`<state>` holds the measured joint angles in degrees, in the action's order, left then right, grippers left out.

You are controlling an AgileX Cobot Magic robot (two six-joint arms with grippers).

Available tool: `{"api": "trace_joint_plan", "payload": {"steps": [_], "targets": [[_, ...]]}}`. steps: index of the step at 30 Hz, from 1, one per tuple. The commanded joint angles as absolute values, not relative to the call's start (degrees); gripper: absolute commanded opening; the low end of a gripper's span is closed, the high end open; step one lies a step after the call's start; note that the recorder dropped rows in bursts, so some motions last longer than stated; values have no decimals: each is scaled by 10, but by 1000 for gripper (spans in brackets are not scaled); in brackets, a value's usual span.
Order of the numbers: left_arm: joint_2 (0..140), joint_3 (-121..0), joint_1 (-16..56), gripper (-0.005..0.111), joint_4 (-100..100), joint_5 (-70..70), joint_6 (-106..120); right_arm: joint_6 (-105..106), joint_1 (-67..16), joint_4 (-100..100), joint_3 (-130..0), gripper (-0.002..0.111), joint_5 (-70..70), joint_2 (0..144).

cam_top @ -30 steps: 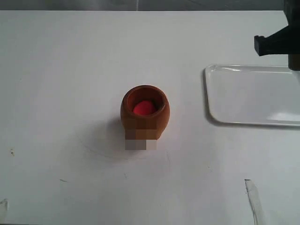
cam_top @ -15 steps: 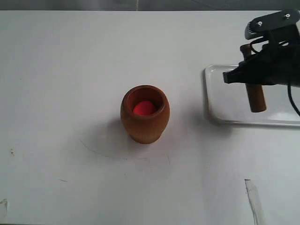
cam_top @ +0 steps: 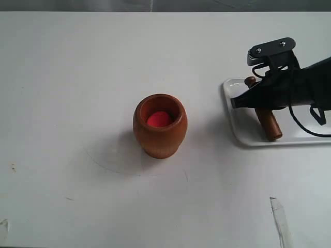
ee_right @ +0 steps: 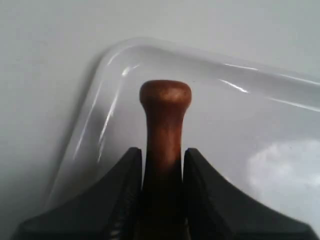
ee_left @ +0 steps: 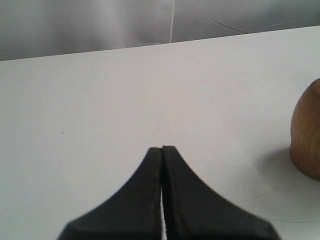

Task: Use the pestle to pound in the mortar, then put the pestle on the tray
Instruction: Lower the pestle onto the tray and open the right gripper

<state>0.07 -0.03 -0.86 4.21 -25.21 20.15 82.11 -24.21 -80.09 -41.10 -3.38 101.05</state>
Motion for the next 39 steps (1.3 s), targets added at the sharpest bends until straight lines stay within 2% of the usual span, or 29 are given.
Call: {"api": "trace_joint_plan", "payload": {"steps": [1, 12, 15, 21, 25, 30, 35, 38, 39], "targets": [[0, 0, -4, 0, 38, -250, 197, 819, -238, -801, -415, 0, -56, 1024], [0, 0, -4, 0, 38, -250, 197, 821, -238, -801, -415, 0, -56, 1035], [0, 0, -4, 0, 38, -250, 197, 821, -238, -801, -415, 7, -51, 1035], [0, 0, -4, 0, 38, -250, 197, 821, -238, -801, -415, 32, -56, 1035], [0, 0, -4, 0, 38, -250, 197, 821, -238, -801, -415, 37, -82, 1030], [0, 0, -4, 0, 38, -250, 197, 821, -240, -801, -415, 38, -88, 987], [0, 0, -4, 0, 38, -250, 197, 821, -240, -801, -415, 37, -40, 880], [0, 0, -4, 0, 38, -250, 197, 821, -240, -801, -415, 30, 26, 798], [0, 0, -4, 0, 38, -250, 197, 821, -240, -799, -415, 19, 54, 754]]}}
